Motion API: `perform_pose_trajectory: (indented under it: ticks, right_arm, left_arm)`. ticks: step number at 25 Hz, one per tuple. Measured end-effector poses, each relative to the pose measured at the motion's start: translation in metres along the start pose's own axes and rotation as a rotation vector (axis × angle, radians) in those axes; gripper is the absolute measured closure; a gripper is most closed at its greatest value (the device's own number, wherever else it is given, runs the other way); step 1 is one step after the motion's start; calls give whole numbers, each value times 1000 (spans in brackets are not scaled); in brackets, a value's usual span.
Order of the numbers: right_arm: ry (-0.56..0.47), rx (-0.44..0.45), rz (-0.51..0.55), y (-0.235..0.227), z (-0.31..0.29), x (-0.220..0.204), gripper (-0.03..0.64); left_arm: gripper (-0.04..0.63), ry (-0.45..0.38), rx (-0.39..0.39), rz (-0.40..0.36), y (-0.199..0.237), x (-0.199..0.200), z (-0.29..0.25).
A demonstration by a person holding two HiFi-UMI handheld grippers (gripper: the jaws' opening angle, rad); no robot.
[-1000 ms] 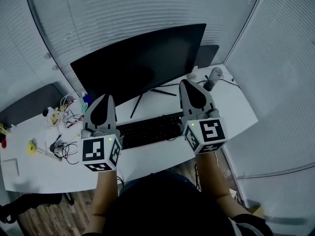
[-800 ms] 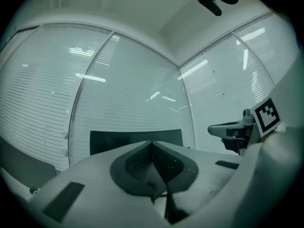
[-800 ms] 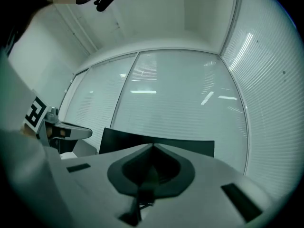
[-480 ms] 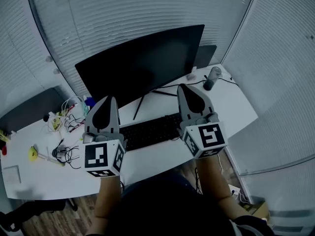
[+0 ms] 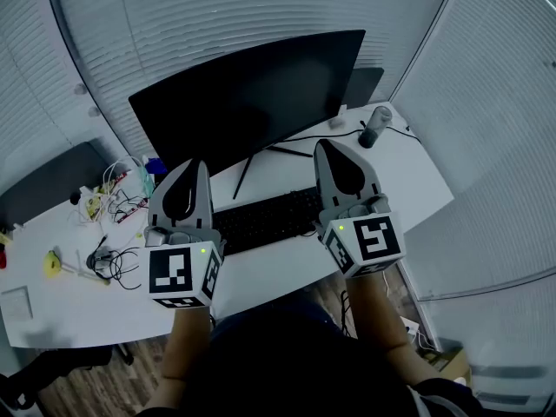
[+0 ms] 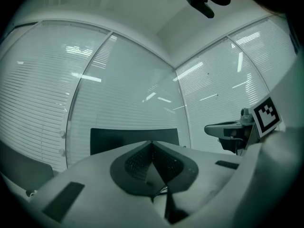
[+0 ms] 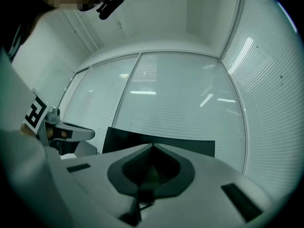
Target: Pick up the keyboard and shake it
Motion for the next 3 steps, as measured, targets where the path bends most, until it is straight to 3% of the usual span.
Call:
perform_pose_trajectory:
  ticks: [3]
  right_arm:
    - [3, 8, 13, 4, -2, 1, 591]
  left_arm:
    - [572, 1, 2, 4, 1, -2, 2]
Point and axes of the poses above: the fingertips, and each gripper's own axes: z backward along the fingers, y to its left, x out of its top, the point moved 6 cm from there along z, backward along the fingers, and after that the axes turned 5 degrees about x, right-handed, at the moved point
